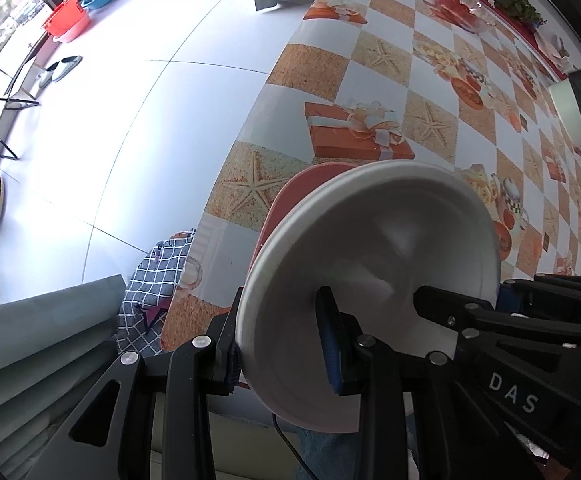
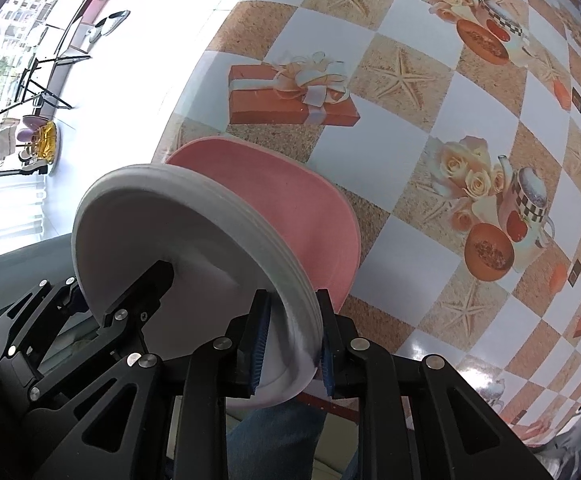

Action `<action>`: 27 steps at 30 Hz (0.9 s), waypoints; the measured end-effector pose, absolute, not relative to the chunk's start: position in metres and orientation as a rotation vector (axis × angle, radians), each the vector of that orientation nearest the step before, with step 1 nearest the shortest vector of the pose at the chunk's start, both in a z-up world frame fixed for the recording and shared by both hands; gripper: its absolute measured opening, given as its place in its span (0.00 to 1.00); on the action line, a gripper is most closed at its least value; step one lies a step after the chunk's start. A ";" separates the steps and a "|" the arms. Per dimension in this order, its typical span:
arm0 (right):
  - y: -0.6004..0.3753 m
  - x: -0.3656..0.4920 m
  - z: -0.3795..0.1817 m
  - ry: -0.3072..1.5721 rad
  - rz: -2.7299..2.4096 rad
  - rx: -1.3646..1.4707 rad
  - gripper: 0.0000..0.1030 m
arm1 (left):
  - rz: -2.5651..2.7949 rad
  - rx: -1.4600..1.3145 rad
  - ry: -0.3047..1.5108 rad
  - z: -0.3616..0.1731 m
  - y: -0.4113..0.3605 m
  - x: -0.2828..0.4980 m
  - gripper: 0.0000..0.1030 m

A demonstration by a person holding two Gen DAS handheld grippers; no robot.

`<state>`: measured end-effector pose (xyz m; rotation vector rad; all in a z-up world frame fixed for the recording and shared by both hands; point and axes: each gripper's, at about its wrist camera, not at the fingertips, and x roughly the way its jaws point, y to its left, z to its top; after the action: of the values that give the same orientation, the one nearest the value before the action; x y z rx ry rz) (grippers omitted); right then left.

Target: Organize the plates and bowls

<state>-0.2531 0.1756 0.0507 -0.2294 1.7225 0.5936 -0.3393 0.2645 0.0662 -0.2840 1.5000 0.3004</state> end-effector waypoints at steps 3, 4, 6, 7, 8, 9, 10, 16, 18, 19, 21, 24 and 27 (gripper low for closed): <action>0.175 -0.252 0.048 1.723 0.595 -0.231 0.23 | 0.300 -0.284 1.505 0.062 0.266 -0.337 0.33; 0.175 -0.252 0.048 1.722 0.595 -0.230 0.23 | 0.300 -0.283 1.506 0.061 0.266 -0.336 0.33; 0.174 -0.252 0.048 1.718 0.603 -0.222 0.23 | 0.304 -0.280 1.501 0.061 0.266 -0.337 0.37; 0.174 -0.253 0.048 1.716 0.609 -0.223 0.23 | 0.303 -0.279 1.495 0.061 0.265 -0.337 0.38; 0.173 -0.253 0.048 1.714 0.608 -0.230 0.23 | 0.304 -0.274 1.492 0.062 0.265 -0.338 0.40; 0.172 -0.254 0.049 1.709 0.606 -0.240 0.23 | 0.307 -0.264 1.486 0.063 0.264 -0.338 0.43; 0.170 -0.253 0.050 1.705 0.604 -0.245 0.23 | 0.318 -0.240 1.475 0.065 0.262 -0.339 0.49; 0.155 -0.250 0.060 1.680 0.579 -0.235 0.38 | 0.349 -0.201 1.435 0.076 0.263 -0.343 0.71; 0.147 -0.248 0.068 1.638 0.545 -0.265 0.56 | 0.358 -0.211 1.419 0.080 0.264 -0.346 0.72; 0.144 -0.247 0.073 1.625 0.549 -0.255 0.57 | 0.361 -0.222 1.414 0.082 0.266 -0.347 0.78; 0.137 -0.246 0.082 1.614 0.560 -0.232 0.62 | 0.377 -0.229 1.427 0.085 0.271 -0.346 0.82; 0.132 -0.245 0.095 1.588 0.553 -0.244 0.99 | 0.378 -0.214 1.440 0.090 0.269 -0.347 0.82; 0.130 -0.249 0.114 1.531 0.567 -0.245 0.99 | 0.338 -0.197 1.413 0.101 0.262 -0.347 0.82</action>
<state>-0.2489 0.1304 0.1141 -0.2452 1.5311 0.5674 -0.3473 0.2624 0.1012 -0.1965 1.4133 0.3379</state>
